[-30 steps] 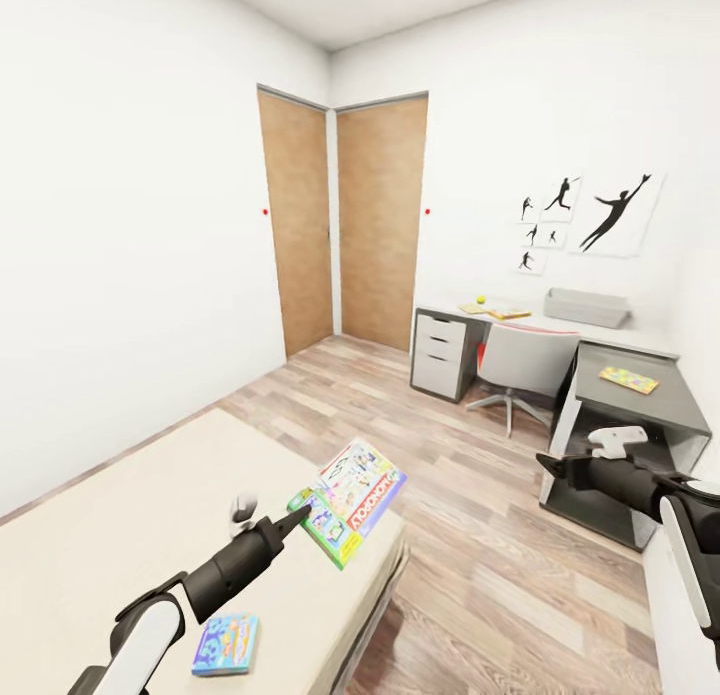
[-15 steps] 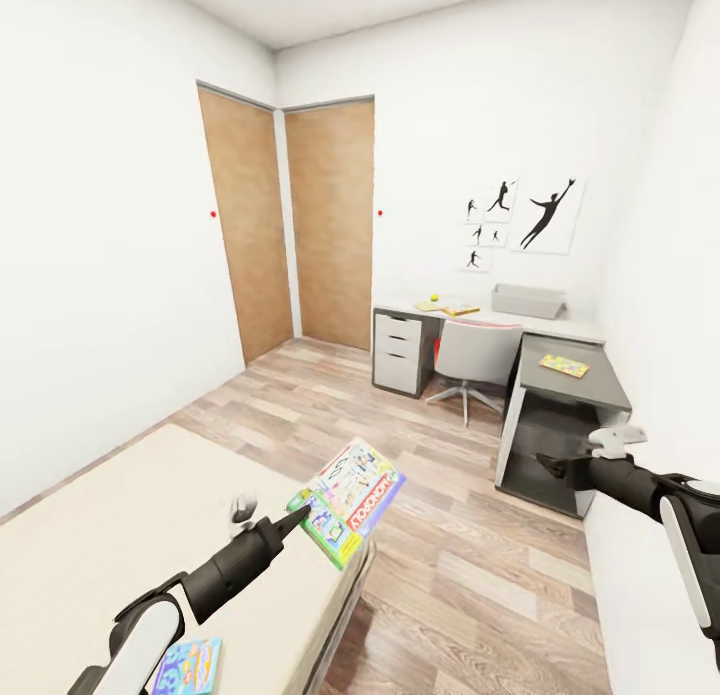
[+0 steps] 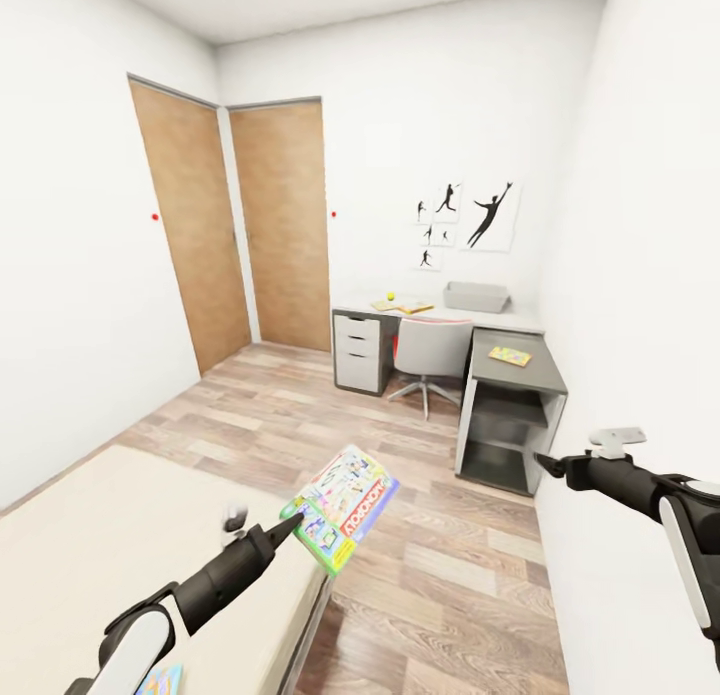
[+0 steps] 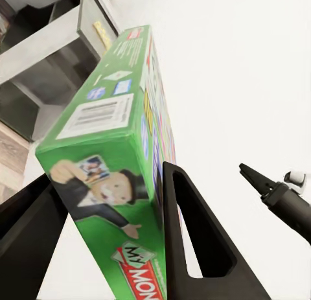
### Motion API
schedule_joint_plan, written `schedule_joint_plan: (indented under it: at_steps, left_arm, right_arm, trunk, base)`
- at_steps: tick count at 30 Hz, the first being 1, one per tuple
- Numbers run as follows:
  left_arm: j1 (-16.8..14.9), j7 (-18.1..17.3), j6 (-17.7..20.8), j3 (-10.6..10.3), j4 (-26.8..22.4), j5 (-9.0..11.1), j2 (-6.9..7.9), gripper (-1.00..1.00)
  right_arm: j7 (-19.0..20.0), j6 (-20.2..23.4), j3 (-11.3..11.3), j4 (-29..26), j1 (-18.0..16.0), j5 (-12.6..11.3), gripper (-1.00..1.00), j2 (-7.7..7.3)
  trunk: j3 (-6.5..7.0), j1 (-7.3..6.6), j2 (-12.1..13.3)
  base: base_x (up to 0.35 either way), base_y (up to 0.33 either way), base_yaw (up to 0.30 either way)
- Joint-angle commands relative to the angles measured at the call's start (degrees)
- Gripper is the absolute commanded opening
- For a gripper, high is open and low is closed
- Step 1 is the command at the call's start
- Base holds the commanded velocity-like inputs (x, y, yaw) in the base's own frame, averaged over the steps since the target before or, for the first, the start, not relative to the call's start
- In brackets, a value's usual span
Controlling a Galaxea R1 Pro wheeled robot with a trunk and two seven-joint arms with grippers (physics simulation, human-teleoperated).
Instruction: Put all the toys in the child's room - the three board games (two on the bed and one on the table), the two jigsaw puzzles on the table, and the tennis ball on the table - inside the toy box on the table in the child's room.
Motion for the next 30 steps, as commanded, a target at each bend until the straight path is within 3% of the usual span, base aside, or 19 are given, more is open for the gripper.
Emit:
schedule_joint_plan:
  at_steps: [1, 6, 9, 13, 17, 20, 26, 30]
  left_arm:
    - [0.0, 0.1, 0.3, 0.0, 0.0, 0.7, 0.7, -1.0]
    - [0.4, 0.3, 0.2, 0.1, 0.1, 0.7, 1.84, -1.0]
    - [1.0, 0.3, 0.1, 3.4, 1.6, 0.5, 1.86, -1.0]
    - [1.2, 0.3, 0.1, 5.7, 3.3, 0.3, 1.67, -1.0]
    - [1.2, 0.5, 0.1, 6.2, 3.9, 0.0, 1.51, -1.0]
    - [1.2, 0.6, 0.1, 6.4, 4.1, -0.1, 1.45, -1.0]
    - [1.3, 0.6, 0.1, 6.4, 4.1, -0.2, 1.43, -1.0]
    - [1.3, 0.6, 0.1, 6.4, 4.1, -0.2, 1.43, -1.0]
  right_arm:
    - [0.4, 0.3, 0.0, 0.0, -0.1, 0.4, 1.0, 0.03]
    - [0.3, 0.2, 1.7, 0.0, 0.0, 0.6, 1.0, 0.13]
    - [0.0, 0.2, 4.8, 0.1, 0.0, 1.4, 1.0, 0.15]
    - [-0.1, 0.2, 6.4, 0.2, 0.3, 2.8, 1.0, 0.45]
    - [-0.2, 0.2, 7.5, 0.4, 0.7, 3.3, 1.0, 1.97]
    - [-0.2, 0.2, 10.4, 1.6, 1.0, 5.5, 1.0, 3.7]
    - [-0.3, 0.2, 13.8, 3.4, 1.6, 7.8, 1.0, 4.47]
    - [-0.3, 0.1, 14.4, 3.7, 1.6, 8.0, 1.0, 4.6]
  trunk:
    - [0.08, -0.2, 0.3]
    - [0.97, -1.3, 2.3]
    - [1.51, -1.96, 3.5]
    - [2.23, -2.84, 5.1]
    - [2.95, -3.72, 6.7]
    - [3.49, -4.37, 7.9]
    - [4.36, -5.45, 9.9]
    - [4.36, -5.45, 9.9]
  base:
    - [0.0, 0.0, -0.291]
    - [0.0, 0.0, -0.291]
    - [0.0, 0.0, -0.288]
    - [0.0, 0.0, -0.286]
    - [0.0, 0.0, -0.285]
    - [0.0, 0.0, -0.285]
    - [0.0, 0.0, -0.278]
    - [0.0, 0.0, -0.263]
